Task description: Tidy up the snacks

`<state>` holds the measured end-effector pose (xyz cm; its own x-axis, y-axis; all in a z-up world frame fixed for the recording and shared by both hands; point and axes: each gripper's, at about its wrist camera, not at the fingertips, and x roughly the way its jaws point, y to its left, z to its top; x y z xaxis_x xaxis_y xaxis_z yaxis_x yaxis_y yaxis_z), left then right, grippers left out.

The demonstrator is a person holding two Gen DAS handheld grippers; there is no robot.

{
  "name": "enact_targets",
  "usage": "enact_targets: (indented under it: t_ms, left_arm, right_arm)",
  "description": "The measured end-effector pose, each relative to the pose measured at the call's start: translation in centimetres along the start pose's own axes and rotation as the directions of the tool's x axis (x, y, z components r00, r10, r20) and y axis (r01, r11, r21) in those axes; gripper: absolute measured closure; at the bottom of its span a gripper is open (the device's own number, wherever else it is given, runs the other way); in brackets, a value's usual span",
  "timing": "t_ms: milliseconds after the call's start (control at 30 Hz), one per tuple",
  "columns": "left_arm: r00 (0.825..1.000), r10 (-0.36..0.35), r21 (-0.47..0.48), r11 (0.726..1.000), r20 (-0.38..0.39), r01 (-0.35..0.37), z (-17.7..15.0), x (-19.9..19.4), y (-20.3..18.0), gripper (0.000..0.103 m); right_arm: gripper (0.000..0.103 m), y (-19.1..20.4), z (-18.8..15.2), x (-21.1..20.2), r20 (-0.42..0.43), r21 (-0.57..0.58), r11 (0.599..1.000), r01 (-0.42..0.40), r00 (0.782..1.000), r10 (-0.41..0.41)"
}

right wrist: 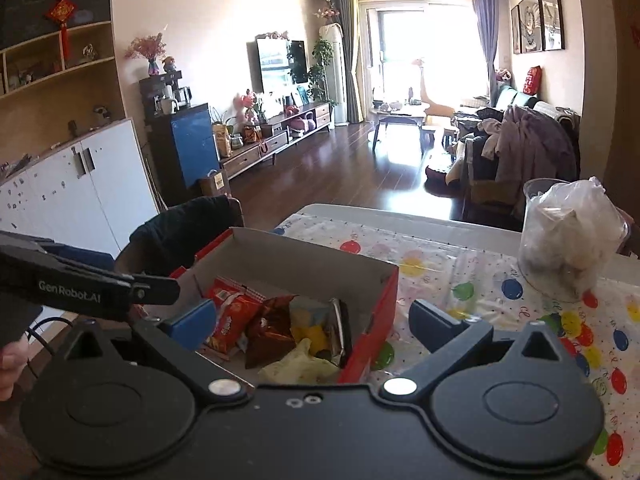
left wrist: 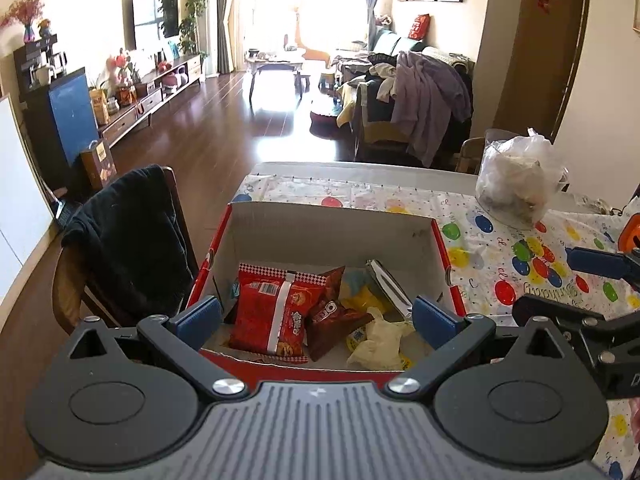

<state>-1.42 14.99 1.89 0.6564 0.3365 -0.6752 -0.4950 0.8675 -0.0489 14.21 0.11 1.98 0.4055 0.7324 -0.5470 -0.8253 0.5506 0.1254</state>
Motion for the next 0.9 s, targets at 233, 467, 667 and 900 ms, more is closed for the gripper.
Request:
enact_targets:
  t_ms: [233,467,667,900]
  left_arm:
    - [0.999,-0.002,0.029,1.000,0.034,0.001,-0.3,-0.7,-0.5,0.000]
    - [0.998,-0.017,0.019,1.000,0.058,0.016,-0.3,-1.1,-0.5,0.000]
    - [0.998,-0.013,0.017,1.000,0.060,0.012,-0.3,-1.2,-0.4,0.000]
    - [0.999,-0.021,0.012,1.000,0.043,0.020,-0.3,-1.1,-0.3,0.000]
  right_arm:
    - [0.000,-0.7,0.1,-0.1,0.014,0.063,0.998,-0.005,1.000,0.004]
    - [0.000,-1.0,0.0,0.1,0.006,0.092,0.995,-0.023,1.000,0.022]
    - [0.000,-0.6,0.0,0.1,0.004,0.084,0.996,-0.030,1.000,0.030]
    - [0.000,-0.3,-0.1,0.2,-0.004,0.087,0.996,-0.027,1.000,0.027]
